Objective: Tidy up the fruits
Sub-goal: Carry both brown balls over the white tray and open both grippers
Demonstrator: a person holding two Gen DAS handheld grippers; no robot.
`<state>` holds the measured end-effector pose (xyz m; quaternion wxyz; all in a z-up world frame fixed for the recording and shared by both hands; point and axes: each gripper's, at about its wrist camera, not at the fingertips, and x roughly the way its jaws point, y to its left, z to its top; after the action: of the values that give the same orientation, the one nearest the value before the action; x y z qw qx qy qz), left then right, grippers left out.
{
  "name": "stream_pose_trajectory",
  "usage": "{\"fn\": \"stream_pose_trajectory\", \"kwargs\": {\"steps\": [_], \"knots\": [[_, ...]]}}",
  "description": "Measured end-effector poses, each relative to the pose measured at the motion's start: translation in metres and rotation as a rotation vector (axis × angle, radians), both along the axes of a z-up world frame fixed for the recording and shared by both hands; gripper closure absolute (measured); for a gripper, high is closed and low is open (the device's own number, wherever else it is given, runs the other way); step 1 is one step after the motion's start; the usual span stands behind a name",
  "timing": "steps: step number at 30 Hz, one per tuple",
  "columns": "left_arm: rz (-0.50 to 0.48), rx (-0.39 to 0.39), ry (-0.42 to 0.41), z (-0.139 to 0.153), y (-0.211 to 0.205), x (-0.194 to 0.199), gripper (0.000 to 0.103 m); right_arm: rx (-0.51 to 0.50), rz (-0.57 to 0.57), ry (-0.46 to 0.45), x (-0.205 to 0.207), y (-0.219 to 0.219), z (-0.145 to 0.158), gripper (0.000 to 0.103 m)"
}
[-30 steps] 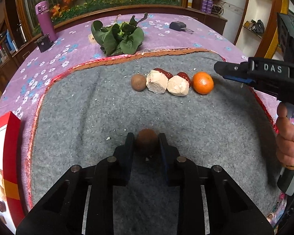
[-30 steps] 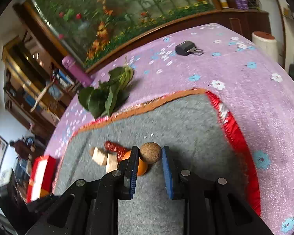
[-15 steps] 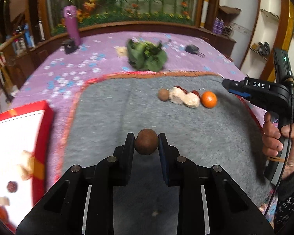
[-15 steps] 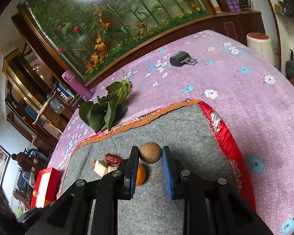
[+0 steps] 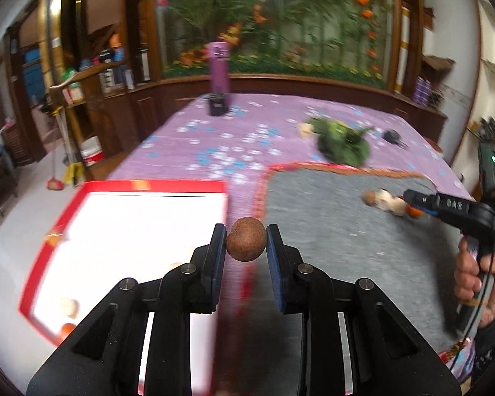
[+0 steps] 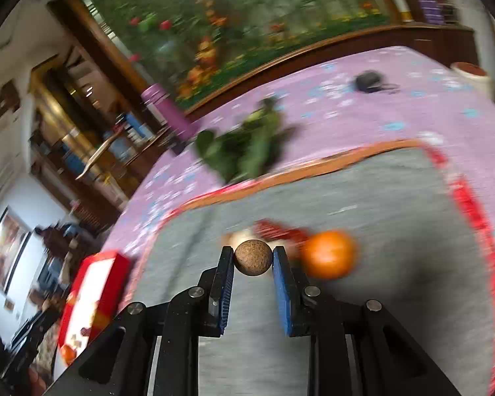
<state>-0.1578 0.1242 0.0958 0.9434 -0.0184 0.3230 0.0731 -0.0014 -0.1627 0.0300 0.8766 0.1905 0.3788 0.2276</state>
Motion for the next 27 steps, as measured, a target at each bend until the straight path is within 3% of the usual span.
{"fn": "stream_pose_trajectory", "kwargs": {"steps": [6, 15, 27], "knots": [[0.143, 0.002, 0.0, -0.006, 0.055, -0.018, 0.079, -0.01, 0.179, -0.041, -0.019, 0.089, 0.018, 0.08], [0.235, -0.012, 0.016, -0.02, 0.1, -0.038, 0.079, -0.057, 0.409, -0.098, -0.056, 0.199, 0.033, 0.08], [0.282, -0.012, 0.047, -0.036, 0.127, -0.044, 0.079, -0.145, 0.572, -0.08, -0.093, 0.271, 0.005, 0.08]]}}
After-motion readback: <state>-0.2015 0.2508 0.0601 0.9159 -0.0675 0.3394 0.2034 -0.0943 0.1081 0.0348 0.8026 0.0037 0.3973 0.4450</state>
